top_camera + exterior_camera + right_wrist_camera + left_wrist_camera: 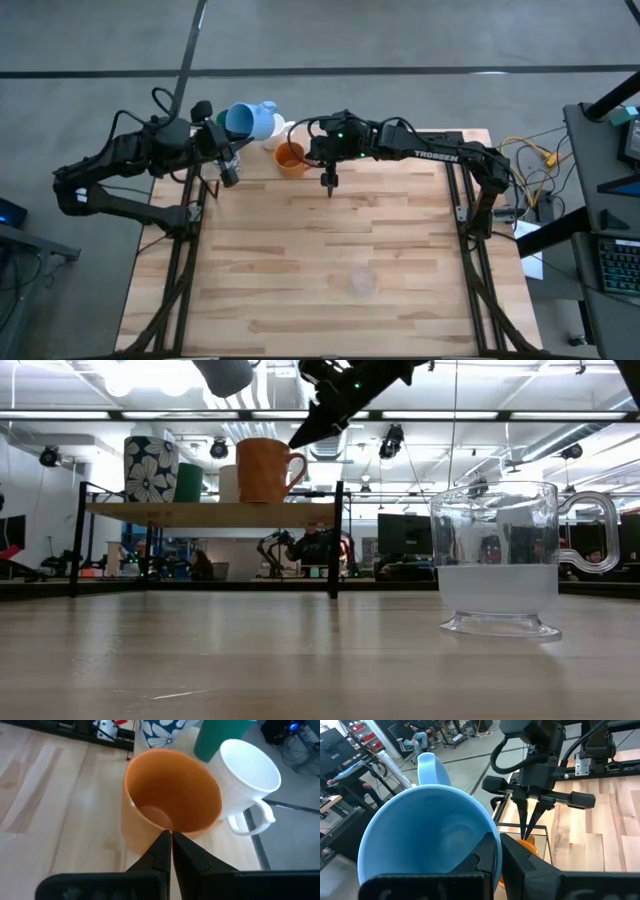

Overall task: Stack small to large cups/mugs on shelf
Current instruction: Adjust the orange mug and the light blue mug

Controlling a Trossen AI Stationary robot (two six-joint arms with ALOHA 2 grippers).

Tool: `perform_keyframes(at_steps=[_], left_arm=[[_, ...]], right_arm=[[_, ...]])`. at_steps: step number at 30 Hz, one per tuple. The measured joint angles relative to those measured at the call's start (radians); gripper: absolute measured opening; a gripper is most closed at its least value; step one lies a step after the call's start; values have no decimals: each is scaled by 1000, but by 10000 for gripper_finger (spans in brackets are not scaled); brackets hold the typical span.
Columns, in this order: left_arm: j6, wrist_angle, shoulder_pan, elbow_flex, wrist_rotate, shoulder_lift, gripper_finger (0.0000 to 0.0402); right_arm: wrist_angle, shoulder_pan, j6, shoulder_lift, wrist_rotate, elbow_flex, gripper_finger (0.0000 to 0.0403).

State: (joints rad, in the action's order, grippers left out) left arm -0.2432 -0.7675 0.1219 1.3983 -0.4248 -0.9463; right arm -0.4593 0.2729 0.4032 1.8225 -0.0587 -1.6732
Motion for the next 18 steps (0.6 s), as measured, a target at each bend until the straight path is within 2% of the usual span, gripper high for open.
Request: perform_keyframes(at_steps=[13, 18], left_arm=[[0, 1, 0, -6, 5, 0, 0], [27, 26, -1, -64, 123, -13, 0]], right_arm=[[49, 0, 16, 0, 0, 2, 9], [49, 0, 51, -33, 0, 29, 9]])
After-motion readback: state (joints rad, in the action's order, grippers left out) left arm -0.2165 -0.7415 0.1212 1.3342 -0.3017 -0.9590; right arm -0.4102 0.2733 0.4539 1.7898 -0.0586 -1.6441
